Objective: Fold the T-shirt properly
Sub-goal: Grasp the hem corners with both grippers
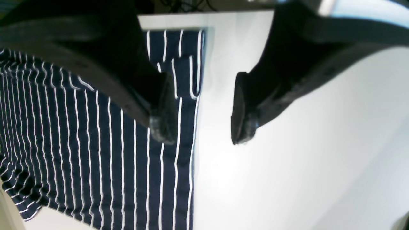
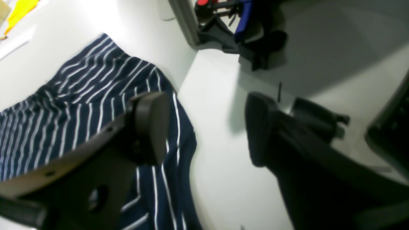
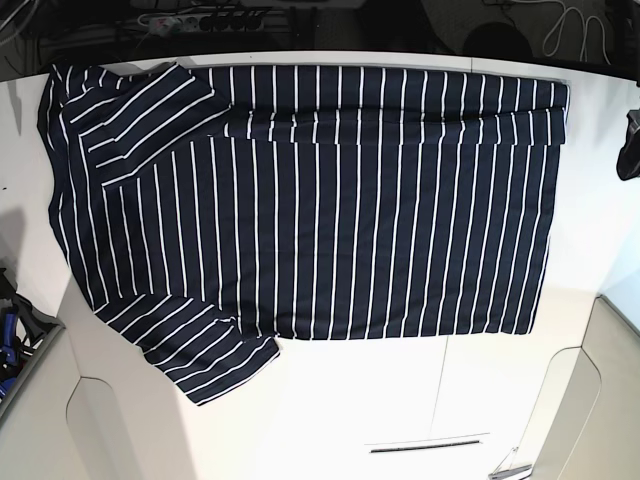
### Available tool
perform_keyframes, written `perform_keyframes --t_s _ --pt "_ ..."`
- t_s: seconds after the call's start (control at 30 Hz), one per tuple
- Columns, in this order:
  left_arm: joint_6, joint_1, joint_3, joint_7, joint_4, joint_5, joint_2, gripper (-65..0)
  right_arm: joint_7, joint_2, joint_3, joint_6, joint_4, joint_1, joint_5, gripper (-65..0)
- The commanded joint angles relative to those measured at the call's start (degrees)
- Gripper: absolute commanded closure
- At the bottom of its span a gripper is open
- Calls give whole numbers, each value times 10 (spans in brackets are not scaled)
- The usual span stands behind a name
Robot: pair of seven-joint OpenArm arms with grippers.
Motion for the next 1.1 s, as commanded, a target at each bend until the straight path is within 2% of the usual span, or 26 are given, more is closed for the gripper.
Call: perform_keyframes --t_s 0.0,0.23,0.3,0.37,0.43,0.5,0.63,0.8,0.97,1.07 --pt "-5 -7 3 -19 8 -8 -16 -318 23 14 -12 3 -1 21 2 -373" --pt "-5 -61 99 -93 8 106 -42 -319 89 14 -110 -4 -144 123 -58 -373" --pt "-2 -84 131 -121 4 143 -48 -360 110 14 -132 -5 -201 156 -73 -373" --pt "16 -112 162 -154 -9 182 -53 -417 133 14 -151 -5 -257 190 -95 -373" --pt "30 -149 196 -178 -37 217 -59 -423 161 14 -170 -5 -312 222 -118 -373" --pt "45 -193 231 -193 -81 247 -63 -423 186 14 -189 -5 -362 251 -128 -373" --pt "48 -292 302 -207 -202 279 -68 -423 232 14 -224 -4 -443 299 -154 -374" --pt "48 -401 373 -252 -369 315 -68 -423 266 12 -261 -4 -494 323 -167 -374" --pt "48 -484 417 -302 -507 341 -65 -423 280 5 -289 -4 -515 322 -208 -374" --pt "48 -517 428 -307 -562 342 -55 -423 294 0 -293 -3 -544 322 -216 -374"
